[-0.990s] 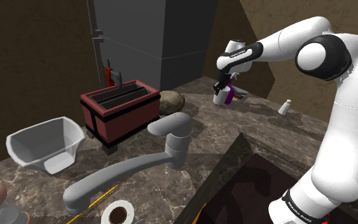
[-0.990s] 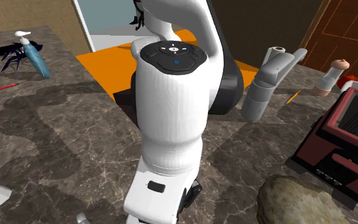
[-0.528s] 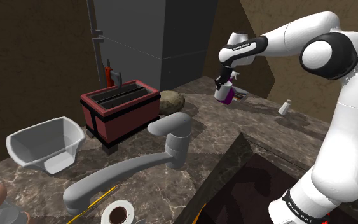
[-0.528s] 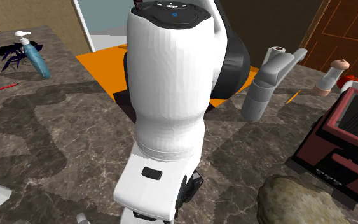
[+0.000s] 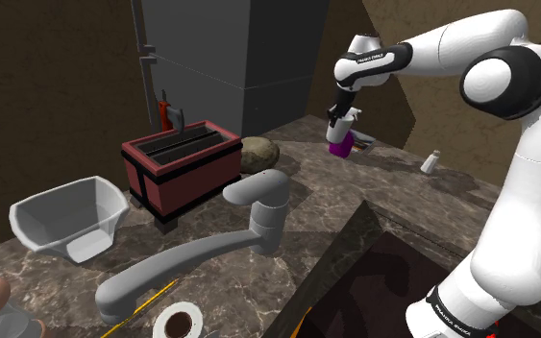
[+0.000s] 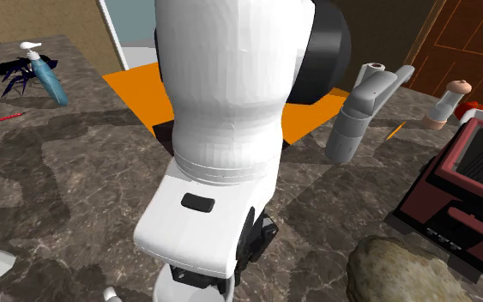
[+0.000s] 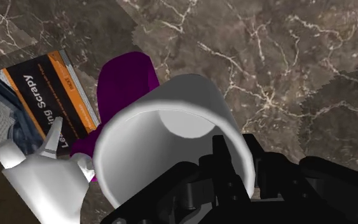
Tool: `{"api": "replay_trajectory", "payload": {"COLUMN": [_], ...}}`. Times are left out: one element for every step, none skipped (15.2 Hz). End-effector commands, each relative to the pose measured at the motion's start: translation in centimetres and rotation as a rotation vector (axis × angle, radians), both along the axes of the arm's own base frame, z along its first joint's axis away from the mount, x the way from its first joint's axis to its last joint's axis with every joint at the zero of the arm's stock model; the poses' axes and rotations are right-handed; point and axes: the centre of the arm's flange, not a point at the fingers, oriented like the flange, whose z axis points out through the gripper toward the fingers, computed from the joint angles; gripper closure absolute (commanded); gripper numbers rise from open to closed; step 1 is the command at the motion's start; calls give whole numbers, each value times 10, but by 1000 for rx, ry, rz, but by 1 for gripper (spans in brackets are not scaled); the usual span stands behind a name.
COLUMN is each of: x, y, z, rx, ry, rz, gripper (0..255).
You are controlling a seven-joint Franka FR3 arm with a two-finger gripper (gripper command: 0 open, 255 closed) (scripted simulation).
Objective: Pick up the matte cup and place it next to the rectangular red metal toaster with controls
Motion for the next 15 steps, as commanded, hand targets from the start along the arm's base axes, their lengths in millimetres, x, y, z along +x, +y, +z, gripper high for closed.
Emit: {"api": "replay_trajectory", "payload": {"x": [0,0,0,0,0,0,0,0,0,0,0,0,0,0,0], "y": [0,0,0,0,0,0,0,0,0,0,0,0,0,0,0], "z": [11,16,22,27,32,37,43,48,53,59,64,69,74,80,85], "rx": [0,0,0,0,0,0,0,0,0,0,0,0,0,0,0], "ry": [0,0,0,0,0,0,0,0,0,0,0,0,0,0,0], "rz": [0,0,0,0,0,0,0,0,0,0,0,0,0,0,0], "gripper": [255,255,255,255,255,255,255,255,255,255,255,255,255,255,255]}}
